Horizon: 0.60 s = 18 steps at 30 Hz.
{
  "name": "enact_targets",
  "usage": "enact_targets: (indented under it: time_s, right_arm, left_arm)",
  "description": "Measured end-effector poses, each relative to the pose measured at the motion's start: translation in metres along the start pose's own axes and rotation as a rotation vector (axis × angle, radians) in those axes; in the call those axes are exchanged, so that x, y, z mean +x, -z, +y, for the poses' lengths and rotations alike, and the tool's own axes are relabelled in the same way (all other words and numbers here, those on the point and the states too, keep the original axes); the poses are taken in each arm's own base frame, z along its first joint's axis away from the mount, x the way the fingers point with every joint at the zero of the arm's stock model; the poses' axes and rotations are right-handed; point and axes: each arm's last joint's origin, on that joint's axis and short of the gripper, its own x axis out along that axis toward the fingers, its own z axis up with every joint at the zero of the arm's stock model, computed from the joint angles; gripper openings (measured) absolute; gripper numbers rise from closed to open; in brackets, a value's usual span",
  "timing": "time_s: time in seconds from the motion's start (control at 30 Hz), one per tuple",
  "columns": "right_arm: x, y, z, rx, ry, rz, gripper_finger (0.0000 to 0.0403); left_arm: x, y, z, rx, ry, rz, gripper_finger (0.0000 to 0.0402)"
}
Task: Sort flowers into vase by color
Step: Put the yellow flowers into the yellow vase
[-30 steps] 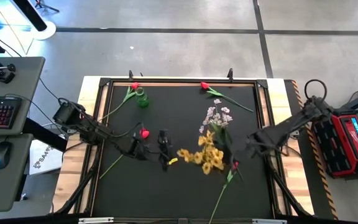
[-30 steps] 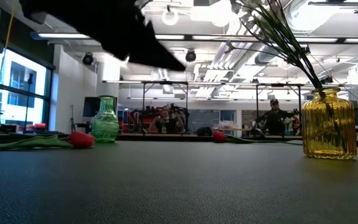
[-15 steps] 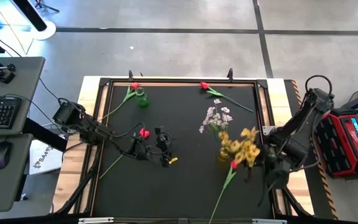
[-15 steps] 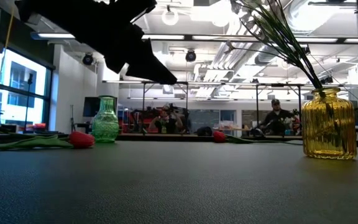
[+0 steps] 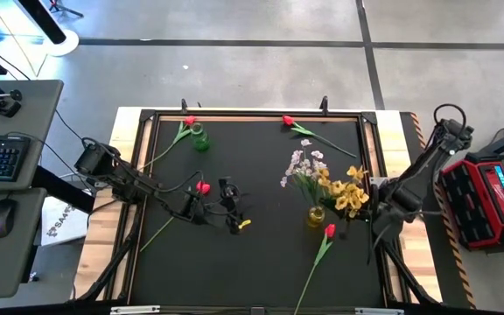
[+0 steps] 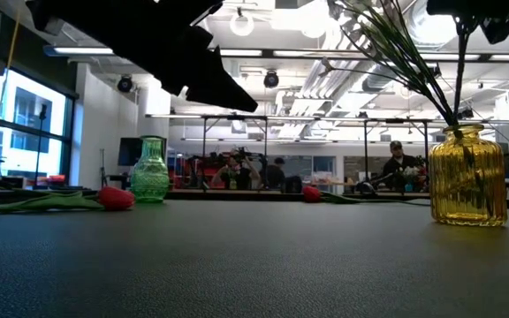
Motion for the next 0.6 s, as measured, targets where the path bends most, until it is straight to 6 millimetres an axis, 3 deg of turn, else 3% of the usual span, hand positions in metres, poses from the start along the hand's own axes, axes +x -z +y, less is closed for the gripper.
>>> enact_targets:
  time_s: [0.6]
  right_arm:
    - [0.011, -0.003, -0.004, -0.034, -0.048, 0.105, 0.0000]
  left_arm:
    - [0.000, 0.000, 0.000, -0.023, 0.002, 0.000, 0.0147]
